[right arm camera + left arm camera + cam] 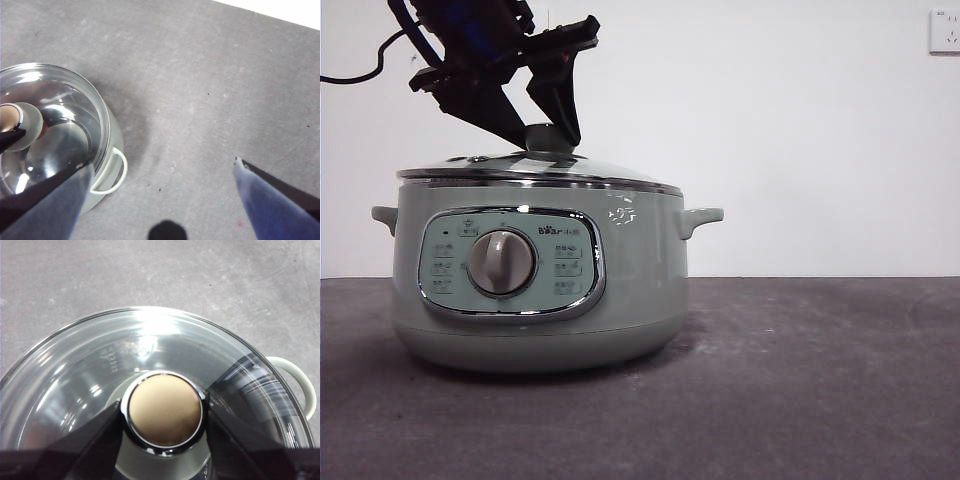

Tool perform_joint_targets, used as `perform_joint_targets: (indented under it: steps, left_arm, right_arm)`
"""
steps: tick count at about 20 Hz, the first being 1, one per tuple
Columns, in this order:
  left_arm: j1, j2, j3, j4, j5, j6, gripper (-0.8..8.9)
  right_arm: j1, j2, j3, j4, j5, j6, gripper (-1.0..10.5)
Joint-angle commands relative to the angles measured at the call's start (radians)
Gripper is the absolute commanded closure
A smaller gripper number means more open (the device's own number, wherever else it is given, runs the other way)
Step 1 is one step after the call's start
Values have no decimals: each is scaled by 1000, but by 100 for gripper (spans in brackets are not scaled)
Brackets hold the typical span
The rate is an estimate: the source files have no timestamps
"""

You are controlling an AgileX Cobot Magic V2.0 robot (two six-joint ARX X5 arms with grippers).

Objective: Pick up the egg,open the lid,put the egg in the pot,close the lid

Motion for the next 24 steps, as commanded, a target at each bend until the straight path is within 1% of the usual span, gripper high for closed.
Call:
perform_joint_targets:
  steps: [1,2,3,7,9,11,13,14,15,16,17,18,19,21,23,24]
  left_arm:
    - [-10,16,-12,-56,5,15,571]
    - [-10,16,-12,-54,5,15,357]
    - [-10,16,-12,-46,5,15,251]
    - [-10,2,-11,11,2,16,243]
    - [-10,-32,-10,28,2,16,243]
    - [-10,-81,2,21,5,16,243]
    - [-10,-141,38,-29,5,21,248]
    - [-10,-176,58,-61,5,42,253]
    - [-10,-212,74,-94,3,57,263]
    - [-10,-249,84,-124,1,74,340]
    - [-10,-293,88,-153,2,97,504]
    - [-10,-332,88,-181,1,122,698]
    - [-9,-367,88,-209,-2,145,842]
    - [-8,-430,87,-274,-57,150,822]
    - [-9,-486,85,-340,-129,175,822]
    - [-10,-513,79,-365,-137,175,822]
  right_arm:
    - [0,1,-4,6,2,7,477]
    - [0,1,-4,6,2,7,478]
    - [0,1,-4,5,2,7,478]
    - [0,1,-4,-5,2,8,478]
    - [0,1,-4,-14,2,11,478]
    - [0,1,-4,-28,2,14,478]
    - [0,-3,-4,-51,2,14,492]
    - [0,-6,-4,-74,2,14,597]
    - [0,-13,-5,-104,3,14,755]
    - [0,-18,-5,-131,3,14,899]
    - [0,-37,-15,-145,8,14,957]
    - [0,-65,-37,-131,10,14,957]
    - [0,-108,-75,-100,29,21,957]
    - [9,-208,-184,-6,56,36,957]
    - [27,-327,-338,112,58,49,957]
    - [35,-387,-420,167,58,51,957]
